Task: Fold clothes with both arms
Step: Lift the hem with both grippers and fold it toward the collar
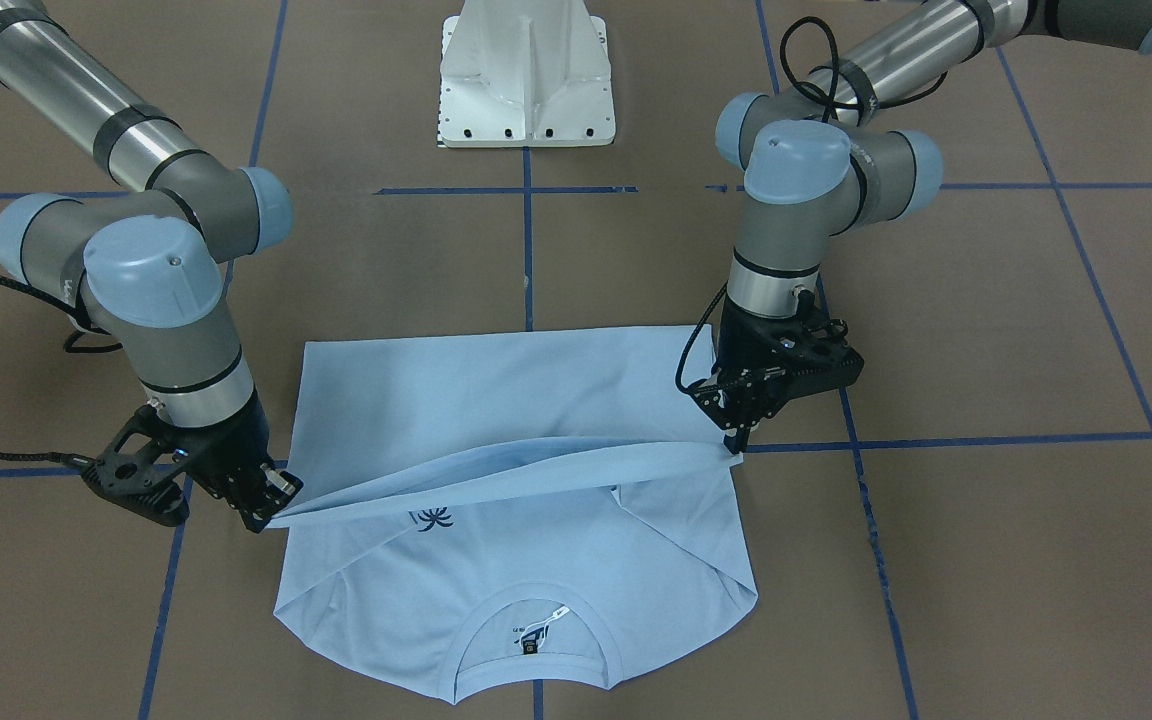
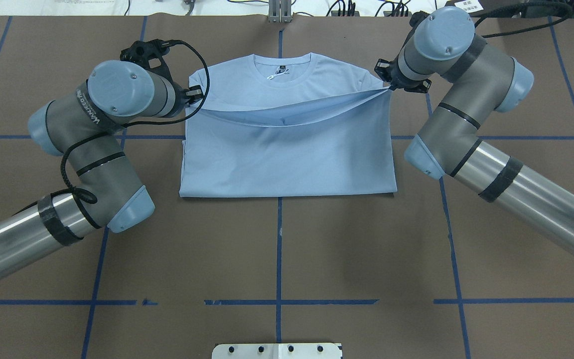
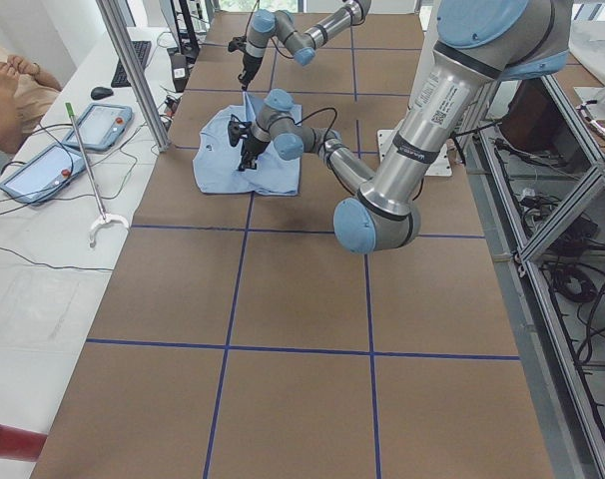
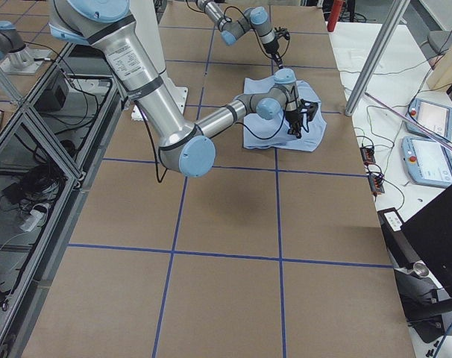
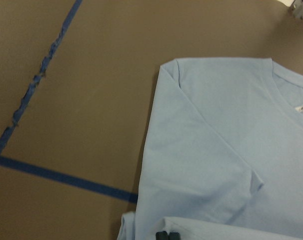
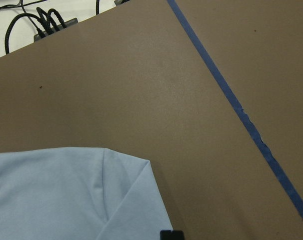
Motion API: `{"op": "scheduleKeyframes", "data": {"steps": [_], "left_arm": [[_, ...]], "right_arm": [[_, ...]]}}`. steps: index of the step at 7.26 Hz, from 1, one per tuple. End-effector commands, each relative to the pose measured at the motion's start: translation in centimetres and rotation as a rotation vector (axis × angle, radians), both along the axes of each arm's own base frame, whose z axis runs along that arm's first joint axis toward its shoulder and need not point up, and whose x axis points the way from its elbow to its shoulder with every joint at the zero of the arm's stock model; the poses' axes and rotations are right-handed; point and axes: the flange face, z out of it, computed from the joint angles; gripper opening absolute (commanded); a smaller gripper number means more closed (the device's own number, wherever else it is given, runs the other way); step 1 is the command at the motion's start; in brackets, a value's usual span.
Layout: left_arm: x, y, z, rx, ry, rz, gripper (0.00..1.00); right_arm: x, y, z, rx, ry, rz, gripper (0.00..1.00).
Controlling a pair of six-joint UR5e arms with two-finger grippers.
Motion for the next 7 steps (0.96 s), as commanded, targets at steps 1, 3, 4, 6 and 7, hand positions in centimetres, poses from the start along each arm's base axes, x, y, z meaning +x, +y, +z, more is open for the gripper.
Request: {"op": "scheduleKeyframes", "data": {"steps": [1,3,4,6,7], "left_arm": [[-1.1,-3.2,-0.7,0.041,-0.012,-0.018,0.0],[-1.0,-4.1,-2.0,0.07,-0.021,-0.055,0.0],[-0.2,-4.9,-0.3,0.065,-0.027,-0.058,0.0],[1.2,-6.1,2.4,0.085,-0.007,-0.057,0.0],[2.1,-7.0,3.1,0.081,-0.012,-0.057,0.0]], "right_arm": [[-1.1,-2.2,-1.2,-0.007,0.011,0.008,0.0],[-1.4,-2.4,-0.1,-0.023,0.026,0.005,0.0],[-1.7,-2.4,-0.1,-0.024,0.027,0.002,0.0],[-2.0,-2.3,0.6,-0.032,0.034,-0.001,0.0],[-1.9,-2.2,1.2,-0.019,0.026,-0.001,0.0]]}}
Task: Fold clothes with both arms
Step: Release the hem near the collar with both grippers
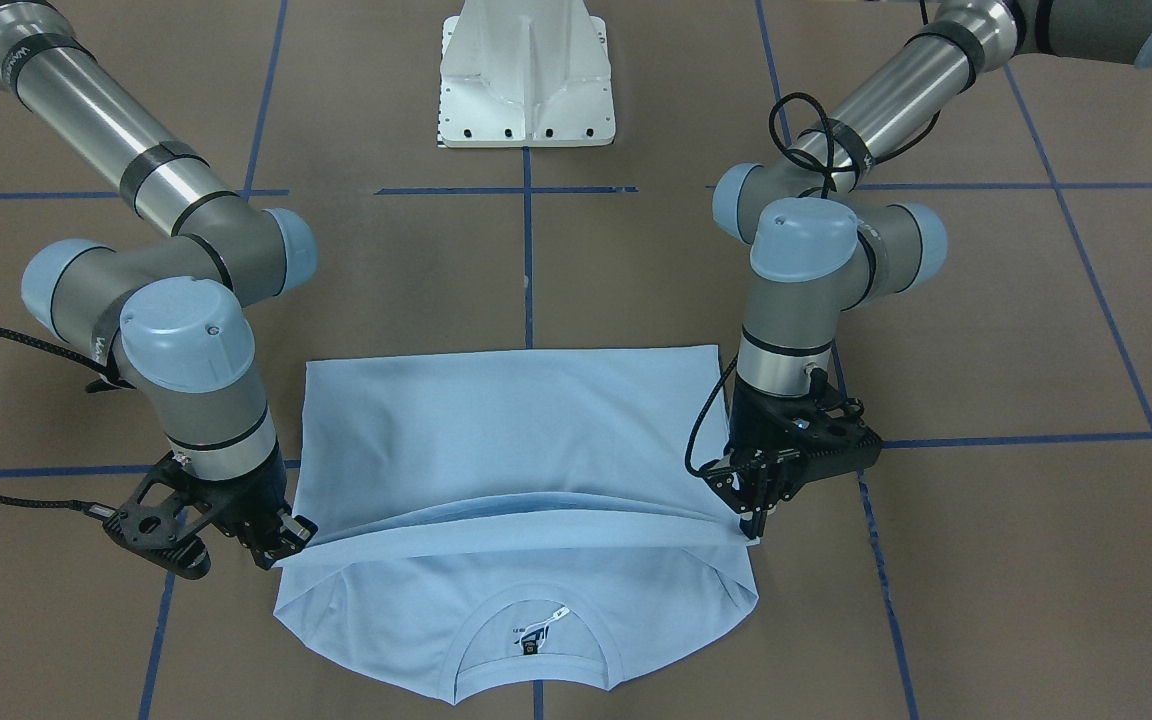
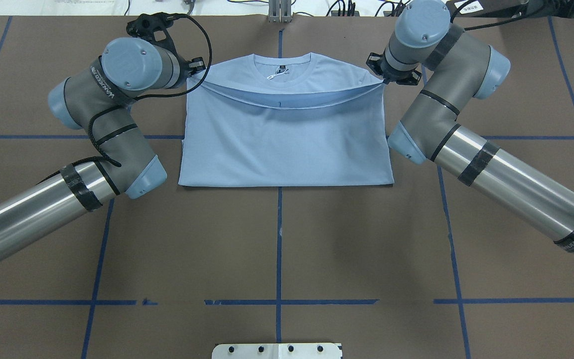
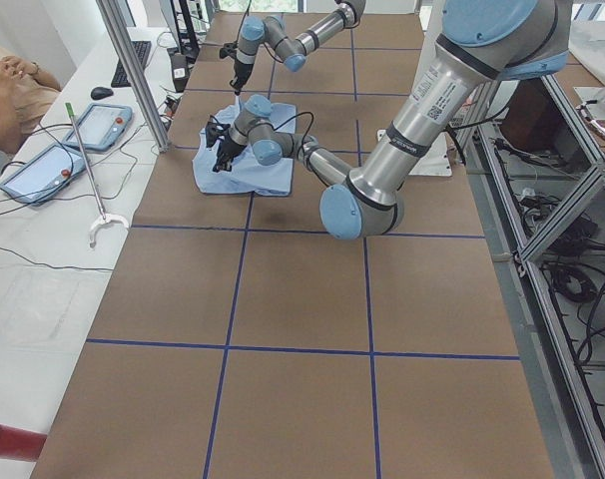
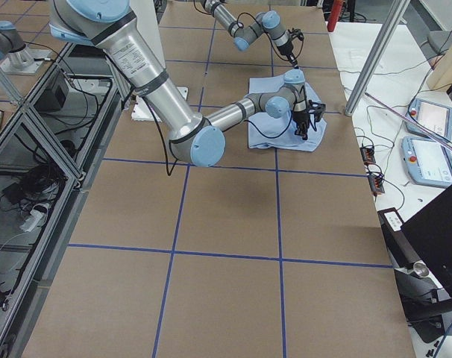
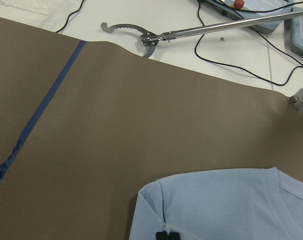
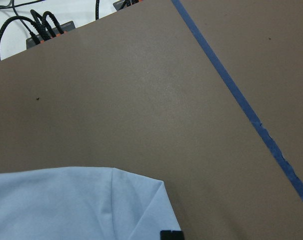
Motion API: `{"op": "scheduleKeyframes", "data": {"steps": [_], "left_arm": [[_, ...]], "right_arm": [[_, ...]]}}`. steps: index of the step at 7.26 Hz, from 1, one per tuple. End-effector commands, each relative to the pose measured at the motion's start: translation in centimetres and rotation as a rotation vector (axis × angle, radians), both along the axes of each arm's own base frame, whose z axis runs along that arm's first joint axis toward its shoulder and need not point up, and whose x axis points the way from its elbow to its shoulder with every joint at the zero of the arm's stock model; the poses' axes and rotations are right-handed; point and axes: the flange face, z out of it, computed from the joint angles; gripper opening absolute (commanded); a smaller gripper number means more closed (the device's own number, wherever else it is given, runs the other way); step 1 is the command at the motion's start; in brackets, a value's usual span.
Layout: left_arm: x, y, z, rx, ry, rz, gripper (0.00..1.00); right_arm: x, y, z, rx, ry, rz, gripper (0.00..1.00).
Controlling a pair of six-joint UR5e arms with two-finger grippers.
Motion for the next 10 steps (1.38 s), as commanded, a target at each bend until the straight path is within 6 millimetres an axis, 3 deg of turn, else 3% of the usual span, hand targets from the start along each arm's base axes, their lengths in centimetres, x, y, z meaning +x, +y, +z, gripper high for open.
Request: {"op": "scheduleKeyframes", "data": {"steps": [1,2,3,4,5,6,7,8,9,10], "left_arm": [[1.9,-1.8,1.9,0.003,0.004,-0.001,0.0],[2.0,-1.9,2.3,0.008,0.006,-0.001,0.13],[1.8,-2.2,2.4,0.02,-0.006,-0.028,0.23],[1.6,-2.4,2.4,0.029,-0.009,-0.044,0.33],[1.6,-2.2,2.6,0.028,-0.009,-0.042,0.39],[1.3,-2.1,2.6,0.054,0.019,-0.044,0.4],[0.9,-1.6,2.9,0.081,0.054,-0.041,0.41],[0.7,-1.4,2.2,0.103,0.08,-0.039,0.43],[0.5,-1.2,1.7,0.109,0.09,-0.04,0.43],[0.6,-1.1,1.4,0.109,0.094,-0.04,0.43]], "right_arm": [[-0.2,-0.1,1.1,0.016,-0.008,0.001,0.0],[-0.4,-0.4,0.8,0.021,-0.013,0.003,0.05],[-0.4,-0.4,0.9,0.021,-0.011,0.004,0.21],[-0.4,-0.5,0.8,0.024,-0.01,0.007,0.48],[-0.2,-0.3,0.4,0.031,-0.021,0.01,0.61],[0.6,0.4,-1.8,0.062,-0.063,0.011,0.61],[1.4,3.8,-0.4,0.056,-0.087,-0.022,0.63],[2.7,9.2,0.1,0.062,-0.133,-0.062,0.68],[2.3,13.1,1.3,0.003,-0.18,-0.049,0.72],[0.3,15.5,1.8,-0.081,-0.216,-0.002,0.74]]}}
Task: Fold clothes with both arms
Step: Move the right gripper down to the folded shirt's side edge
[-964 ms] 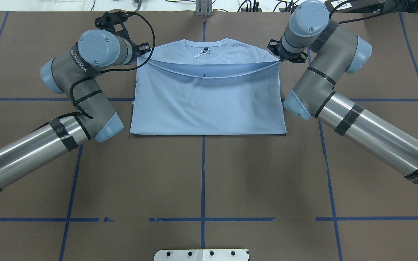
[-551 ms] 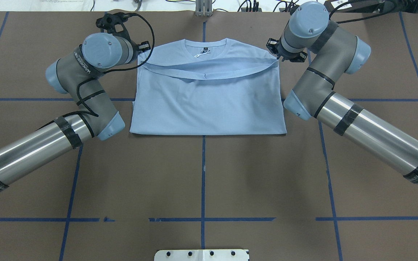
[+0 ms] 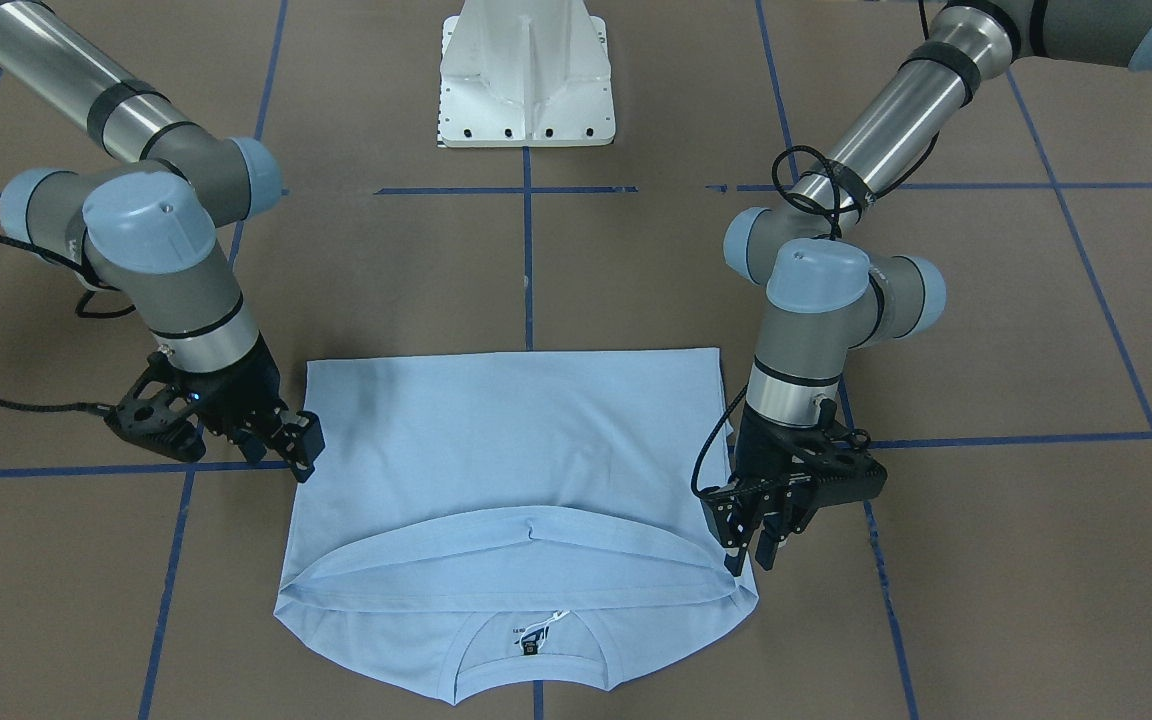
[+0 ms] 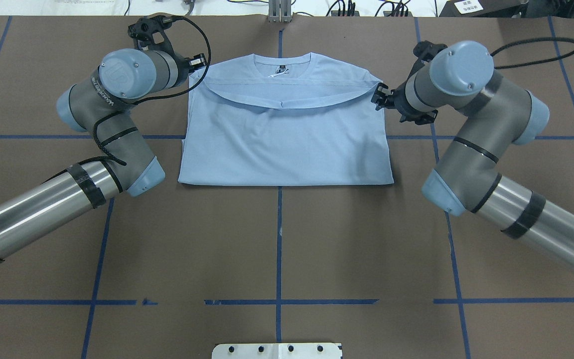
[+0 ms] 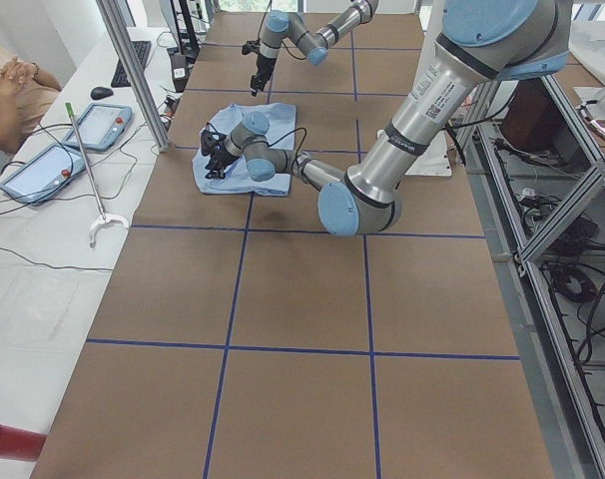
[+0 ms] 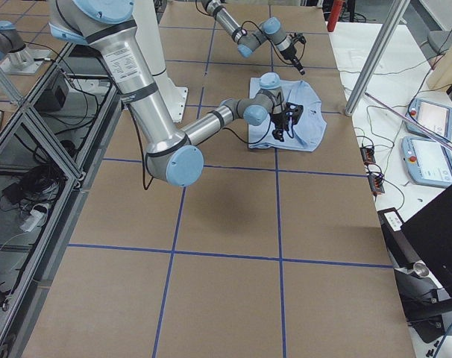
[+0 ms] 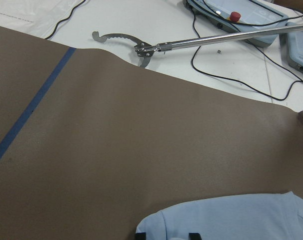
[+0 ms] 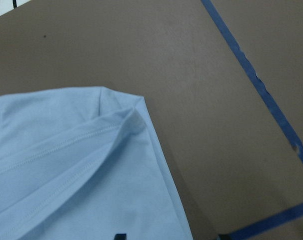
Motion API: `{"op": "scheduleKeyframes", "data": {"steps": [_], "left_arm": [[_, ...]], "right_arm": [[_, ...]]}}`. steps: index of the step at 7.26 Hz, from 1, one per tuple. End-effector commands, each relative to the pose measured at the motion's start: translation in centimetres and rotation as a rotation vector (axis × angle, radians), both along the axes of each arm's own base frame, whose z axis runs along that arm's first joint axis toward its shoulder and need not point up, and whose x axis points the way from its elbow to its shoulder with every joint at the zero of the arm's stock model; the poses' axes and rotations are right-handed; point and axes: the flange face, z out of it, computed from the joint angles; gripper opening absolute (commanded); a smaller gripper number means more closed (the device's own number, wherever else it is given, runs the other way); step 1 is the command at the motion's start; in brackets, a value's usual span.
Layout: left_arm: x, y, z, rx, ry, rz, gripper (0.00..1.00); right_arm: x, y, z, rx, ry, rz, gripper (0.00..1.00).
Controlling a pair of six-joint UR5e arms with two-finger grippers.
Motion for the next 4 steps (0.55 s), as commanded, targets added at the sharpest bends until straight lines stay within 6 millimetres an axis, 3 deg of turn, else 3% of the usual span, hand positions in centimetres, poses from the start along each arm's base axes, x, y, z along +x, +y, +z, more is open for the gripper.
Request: {"op": "scheduleKeyframes", "data": {"steps": [1,4], "left_arm": [[0.1,0.6,0.7,-0.003,0.002,0.003,0.43],[-0.4,0.9,0.0,0.007,0.011,0.002,0.43]], "right_arm": [[-1.8,4.9,0.9,-0.191,-0.093,0.112,0.74],[-5.1,8.3,1.9,-0.222,-0.079,0.127,0.74]]}}
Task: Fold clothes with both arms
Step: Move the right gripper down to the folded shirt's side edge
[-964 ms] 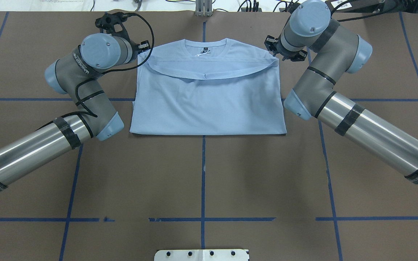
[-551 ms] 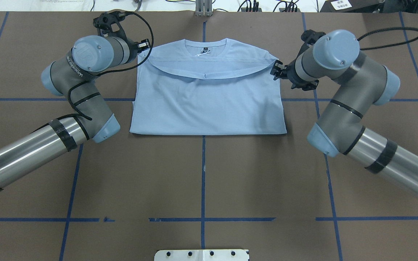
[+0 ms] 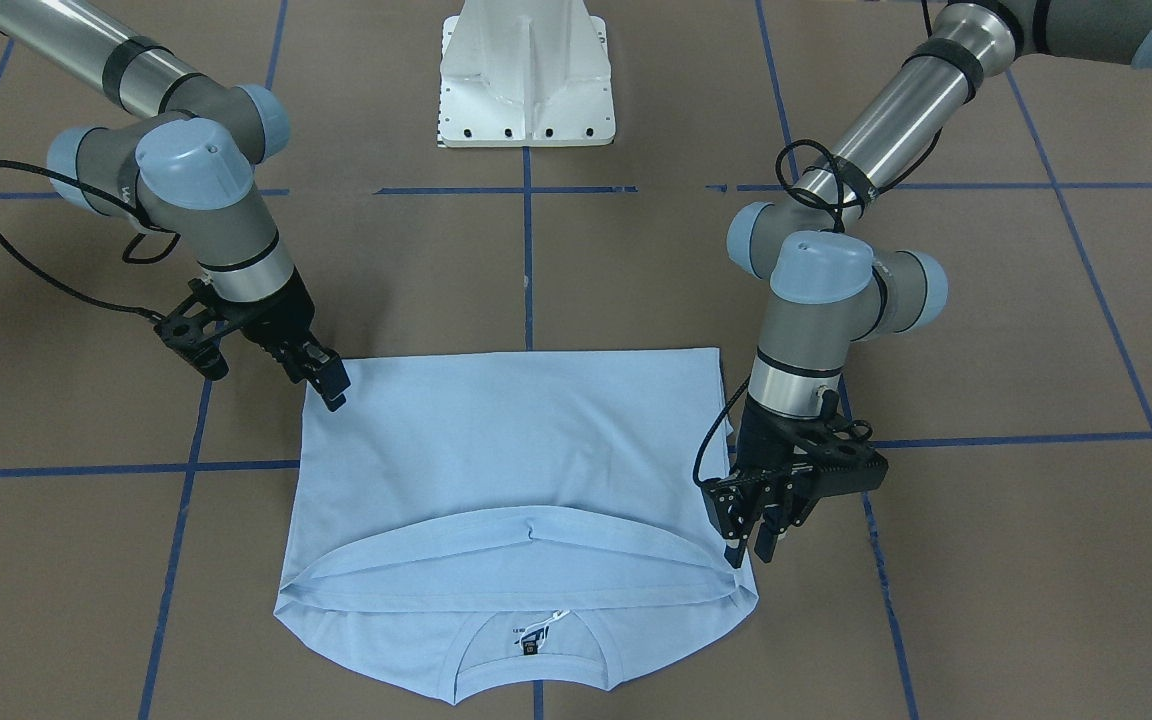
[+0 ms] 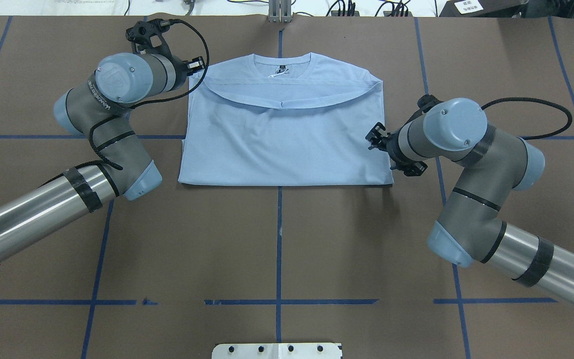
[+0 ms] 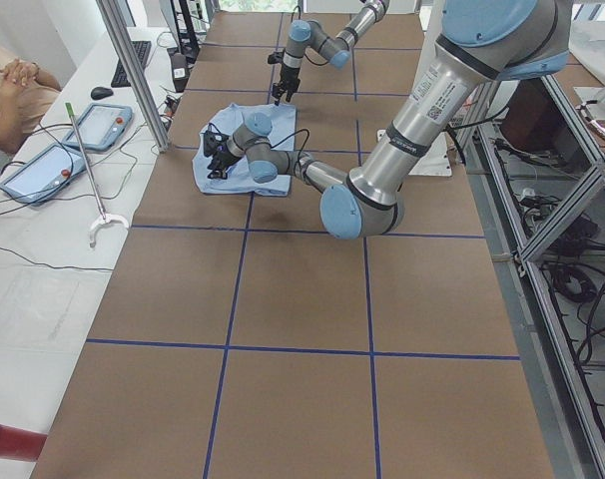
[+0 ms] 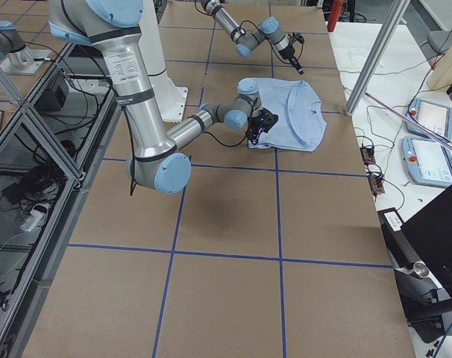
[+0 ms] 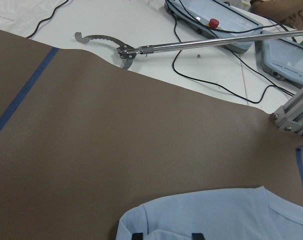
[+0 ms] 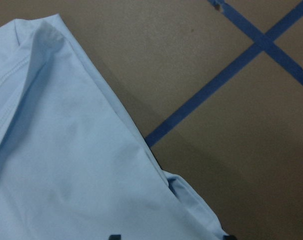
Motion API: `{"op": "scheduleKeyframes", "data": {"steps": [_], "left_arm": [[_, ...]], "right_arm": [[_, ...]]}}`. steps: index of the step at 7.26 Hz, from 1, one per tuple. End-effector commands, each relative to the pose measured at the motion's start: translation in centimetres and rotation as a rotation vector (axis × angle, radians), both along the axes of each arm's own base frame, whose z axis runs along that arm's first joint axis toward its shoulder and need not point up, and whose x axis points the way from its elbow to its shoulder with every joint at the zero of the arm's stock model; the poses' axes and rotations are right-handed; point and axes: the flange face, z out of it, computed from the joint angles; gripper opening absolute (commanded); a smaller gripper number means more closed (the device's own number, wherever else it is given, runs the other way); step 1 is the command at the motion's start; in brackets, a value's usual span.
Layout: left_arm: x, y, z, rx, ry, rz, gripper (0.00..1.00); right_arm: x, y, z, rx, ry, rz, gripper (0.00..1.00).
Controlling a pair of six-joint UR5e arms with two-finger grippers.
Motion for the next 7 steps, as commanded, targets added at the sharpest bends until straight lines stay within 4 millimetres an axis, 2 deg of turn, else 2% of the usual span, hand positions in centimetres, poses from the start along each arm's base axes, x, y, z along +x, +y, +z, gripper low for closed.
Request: {"op": "scheduleKeyframes", "data": {"steps": [1,4,5,7], "left_arm": [[-0.2,0.2,-0.4,0.006,0.005,-0.001,0.43],[-0.1,0.2,-0.6,0.005,0.008,-0.002,0.43],[-0.1,0.2,-0.6,0.005,0.008,-0.002,0.43],[0.0,0.2,-0.6,0.005,0.008,-0.002,0.43]], "right_arm": [[-1.6,1.7,0.9,0.004,0.024,0.0,0.73],[-1.3,1.8,1.2,0.004,0.03,-0.001,0.72],[-0.8,2.1,2.3,-0.006,0.046,0.0,0.72],[-0.3,2.4,2.4,-0.005,0.045,0.0,0.72]]}}
